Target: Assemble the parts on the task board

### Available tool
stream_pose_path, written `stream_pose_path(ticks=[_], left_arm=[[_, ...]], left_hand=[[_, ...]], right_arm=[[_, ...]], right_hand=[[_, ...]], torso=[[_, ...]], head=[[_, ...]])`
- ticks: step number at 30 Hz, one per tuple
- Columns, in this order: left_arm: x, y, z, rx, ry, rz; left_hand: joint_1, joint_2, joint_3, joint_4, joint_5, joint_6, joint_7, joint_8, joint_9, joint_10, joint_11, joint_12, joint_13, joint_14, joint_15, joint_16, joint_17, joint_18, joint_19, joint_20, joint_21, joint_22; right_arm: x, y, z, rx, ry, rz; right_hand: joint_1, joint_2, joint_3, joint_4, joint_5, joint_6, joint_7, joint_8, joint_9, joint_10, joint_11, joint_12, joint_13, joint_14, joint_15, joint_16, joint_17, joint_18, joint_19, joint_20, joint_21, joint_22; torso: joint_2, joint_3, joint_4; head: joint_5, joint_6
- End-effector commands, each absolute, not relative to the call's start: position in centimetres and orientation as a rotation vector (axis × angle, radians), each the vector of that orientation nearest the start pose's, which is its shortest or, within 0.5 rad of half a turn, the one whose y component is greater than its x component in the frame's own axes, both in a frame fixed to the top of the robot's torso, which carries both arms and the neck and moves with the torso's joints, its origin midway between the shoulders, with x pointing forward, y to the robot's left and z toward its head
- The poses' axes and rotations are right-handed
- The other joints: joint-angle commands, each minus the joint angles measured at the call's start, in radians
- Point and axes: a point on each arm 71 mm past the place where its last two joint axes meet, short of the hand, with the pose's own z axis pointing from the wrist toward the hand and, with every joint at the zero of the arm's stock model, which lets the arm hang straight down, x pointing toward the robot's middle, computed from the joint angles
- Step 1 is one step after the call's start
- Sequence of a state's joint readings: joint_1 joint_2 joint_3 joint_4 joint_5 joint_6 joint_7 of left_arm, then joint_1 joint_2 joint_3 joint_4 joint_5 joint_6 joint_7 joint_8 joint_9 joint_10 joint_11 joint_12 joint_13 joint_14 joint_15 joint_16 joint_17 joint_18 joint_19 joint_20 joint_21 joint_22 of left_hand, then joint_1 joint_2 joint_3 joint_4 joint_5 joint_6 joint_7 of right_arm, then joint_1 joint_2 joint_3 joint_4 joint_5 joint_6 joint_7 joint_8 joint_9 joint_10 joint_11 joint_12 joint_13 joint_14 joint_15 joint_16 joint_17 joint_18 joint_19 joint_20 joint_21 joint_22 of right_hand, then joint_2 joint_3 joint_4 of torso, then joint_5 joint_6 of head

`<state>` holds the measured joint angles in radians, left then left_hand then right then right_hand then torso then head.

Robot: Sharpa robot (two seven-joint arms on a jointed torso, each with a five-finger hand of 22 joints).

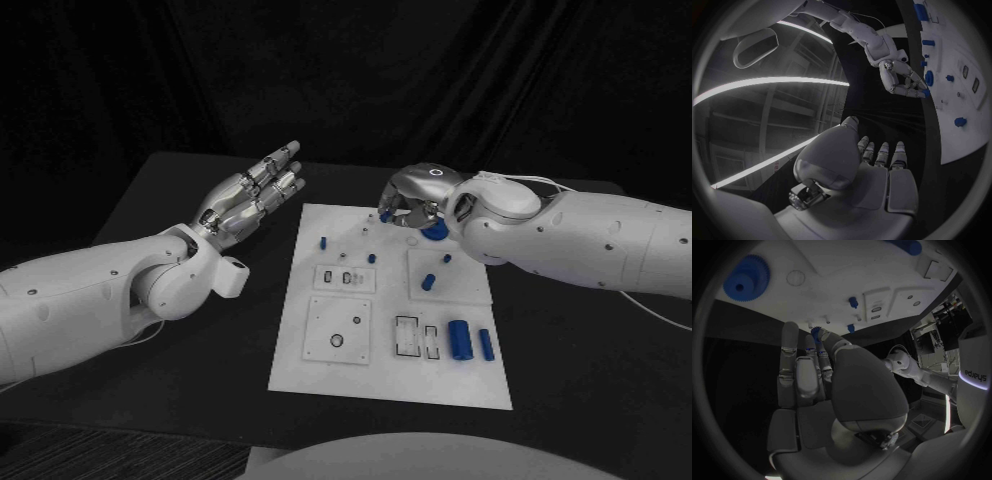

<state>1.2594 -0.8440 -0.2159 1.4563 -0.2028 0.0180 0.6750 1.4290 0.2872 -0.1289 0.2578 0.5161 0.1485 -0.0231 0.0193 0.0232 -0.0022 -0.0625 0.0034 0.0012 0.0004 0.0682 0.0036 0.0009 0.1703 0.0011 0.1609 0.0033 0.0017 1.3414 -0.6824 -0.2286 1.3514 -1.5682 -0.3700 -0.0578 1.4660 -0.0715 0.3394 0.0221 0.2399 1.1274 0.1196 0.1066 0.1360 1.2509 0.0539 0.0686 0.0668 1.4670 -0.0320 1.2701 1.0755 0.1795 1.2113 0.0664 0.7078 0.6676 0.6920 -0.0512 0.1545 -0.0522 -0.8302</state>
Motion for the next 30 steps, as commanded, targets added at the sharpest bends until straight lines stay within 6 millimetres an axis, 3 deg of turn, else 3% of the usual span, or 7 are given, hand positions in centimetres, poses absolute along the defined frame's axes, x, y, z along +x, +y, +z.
stream_pose_path(ticks=[1, 7, 16, 30], left_arm=[[47.5, 20.7, -19.3, -0.655, 1.484, -1.868], [47.5, 20.5, -19.3, -0.653, 1.487, -1.872], [47.6, 20.6, -19.3, -0.654, 1.488, -1.868], [47.7, 20.4, -19.4, -0.652, 1.492, -1.872]], left_hand=[[0.011, -0.002, 0.006, 0.001, 0.006, 0.003, 0.005, 0.006, 0.001, 0.002, 0.006, -0.003, -0.001, 0.0, 0.005, -0.004, -0.001, -0.01, -0.001, 0.004, -0.003, -0.002], [0.011, -0.001, 0.008, 0.001, 0.007, 0.002, 0.005, 0.006, 0.001, 0.002, 0.007, -0.003, -0.001, 0.0, 0.004, -0.004, -0.001, -0.01, -0.001, 0.004, -0.003, -0.002], [0.011, -0.001, 0.008, 0.001, 0.007, 0.002, 0.005, 0.006, 0.001, 0.002, 0.007, -0.003, -0.001, 0.0, 0.004, -0.004, -0.001, -0.01, -0.001, 0.004, -0.003, -0.002], [0.012, 0.0, 0.011, 0.0, 0.007, 0.001, 0.006, 0.005, 0.001, 0.002, 0.008, -0.003, -0.001, 0.0, 0.003, -0.004, -0.001, -0.009, -0.001, 0.003, -0.003, -0.002]], right_arm=[[52.3, -16.3, -18.0, -0.374, 1.56, 0.559], [53.5, -15.2, -18.2, -0.377, 1.58, 0.531], [54.3, -14.9, -18.3, -0.41, 1.58, 0.466], [54.9, -14.7, -18.8, -0.424, 1.597, 0.429]], right_hand=[[0.001, 0.006, 0.0, 0.006, 0.003, 0.004, 0.001, 0.001, 0.002, 0.006, 0.004, -0.001, -0.001, 0.0, 0.008, -0.003, -0.001, -0.002, -0.004, 0.006, 0.006, 0.001], [-0.002, 0.005, -0.001, 0.008, 0.002, 0.003, 0.002, -0.001, 0.002, 0.005, 0.006, -0.003, -0.001, -0.001, 0.009, -0.002, 0.001, -0.002, -0.006, 0.008, 0.006, 0.003], [-0.005, 0.002, -0.001, 0.012, 0.001, -0.004, 0.004, -0.009, 0.001, -0.001, 0.008, -0.006, -0.002, -0.002, 0.011, -0.005, -0.004, -0.001, -0.009, 0.011, 0.007, 0.007], [-0.014, -0.001, -0.001, 0.021, -0.006, -0.018, 0.006, -0.022, 0.0, -0.018, 0.012, -0.009, -0.004, -0.004, 0.015, -0.005, -0.004, 0.0, -0.014, 0.016, 0.007, 0.013]], torso=[[0.0, 0.001, 0.0007], [-0.001, 0.0027, 0.0021], [-0.002, 0.0013, -0.0025], [-0.002, 0.002, -0.0011]], head=[[-0.001, 0.0], [-0.002, 0.003], [0.0, 0.005], [-0.004, 0.005]])
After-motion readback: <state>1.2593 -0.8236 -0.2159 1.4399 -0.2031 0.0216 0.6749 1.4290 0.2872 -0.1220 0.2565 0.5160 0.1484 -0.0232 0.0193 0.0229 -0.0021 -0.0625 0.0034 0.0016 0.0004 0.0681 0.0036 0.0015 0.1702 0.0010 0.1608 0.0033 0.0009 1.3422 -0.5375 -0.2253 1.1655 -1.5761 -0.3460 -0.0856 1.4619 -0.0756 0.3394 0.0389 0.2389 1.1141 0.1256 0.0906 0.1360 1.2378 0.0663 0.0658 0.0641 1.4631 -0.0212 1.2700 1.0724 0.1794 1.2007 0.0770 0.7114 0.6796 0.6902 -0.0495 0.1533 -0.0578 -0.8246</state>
